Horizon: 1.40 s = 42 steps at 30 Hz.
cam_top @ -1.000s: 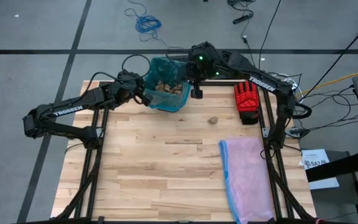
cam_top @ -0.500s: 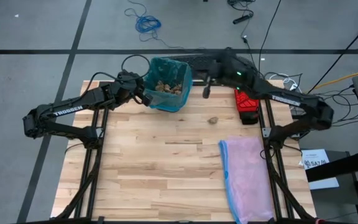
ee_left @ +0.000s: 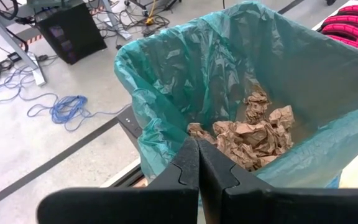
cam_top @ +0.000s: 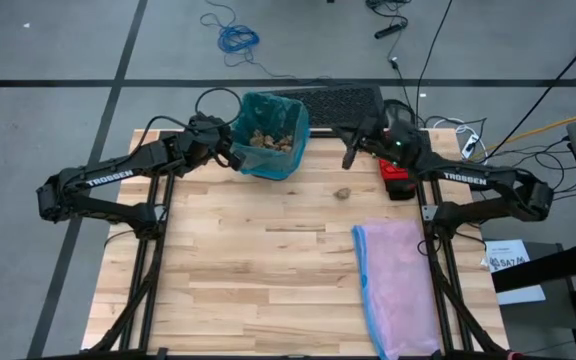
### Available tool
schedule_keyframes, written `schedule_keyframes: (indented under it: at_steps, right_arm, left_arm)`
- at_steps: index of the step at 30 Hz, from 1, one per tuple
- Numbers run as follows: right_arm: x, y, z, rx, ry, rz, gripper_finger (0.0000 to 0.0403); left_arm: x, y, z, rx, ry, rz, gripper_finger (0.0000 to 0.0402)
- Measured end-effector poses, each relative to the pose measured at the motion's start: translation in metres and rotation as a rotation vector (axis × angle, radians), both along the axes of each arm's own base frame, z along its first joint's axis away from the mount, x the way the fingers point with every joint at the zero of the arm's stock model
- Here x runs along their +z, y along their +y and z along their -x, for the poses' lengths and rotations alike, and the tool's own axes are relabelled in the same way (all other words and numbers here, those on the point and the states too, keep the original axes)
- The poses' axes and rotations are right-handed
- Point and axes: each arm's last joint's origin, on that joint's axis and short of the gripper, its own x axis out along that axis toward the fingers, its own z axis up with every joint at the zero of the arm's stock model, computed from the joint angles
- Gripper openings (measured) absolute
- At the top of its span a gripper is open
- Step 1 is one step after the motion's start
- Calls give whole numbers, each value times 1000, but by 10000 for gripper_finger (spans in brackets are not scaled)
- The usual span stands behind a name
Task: Place trash/remove bag and relplace
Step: Put the brown paper into the black trash bin
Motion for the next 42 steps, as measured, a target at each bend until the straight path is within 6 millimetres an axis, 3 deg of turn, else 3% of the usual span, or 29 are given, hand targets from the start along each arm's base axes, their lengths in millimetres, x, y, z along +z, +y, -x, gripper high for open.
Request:
schedule_keyframes:
  at_steps: [8,15,19,24,33,38,42]
  right_arm:
    - [-28,-5,12,-20,438,-251,0]
    - [-45,8,20,186,638,-337,7]
    - [-51,18,18,235,696,-365,42]
    - [-60,29,2,284,705,-386,116]
    - [-102,41,-23,204,911,-417,243]
    - [-128,41,-29,135,1050,-409,259]
    - [-149,35,-33,52,1146,-385,236]
  left_arm:
    - [-1,0,1,-4,21,3,0]
    - [-4,0,-1,-9,33,11,0]
    - [-8,2,-6,-12,50,19,0]
    - [-16,5,-13,-22,95,24,0]
    - [-19,7,-17,-39,128,11,0]
    - [-19,7,-17,-49,142,2,0]
    - [-19,7,-17,-49,142,2,0]
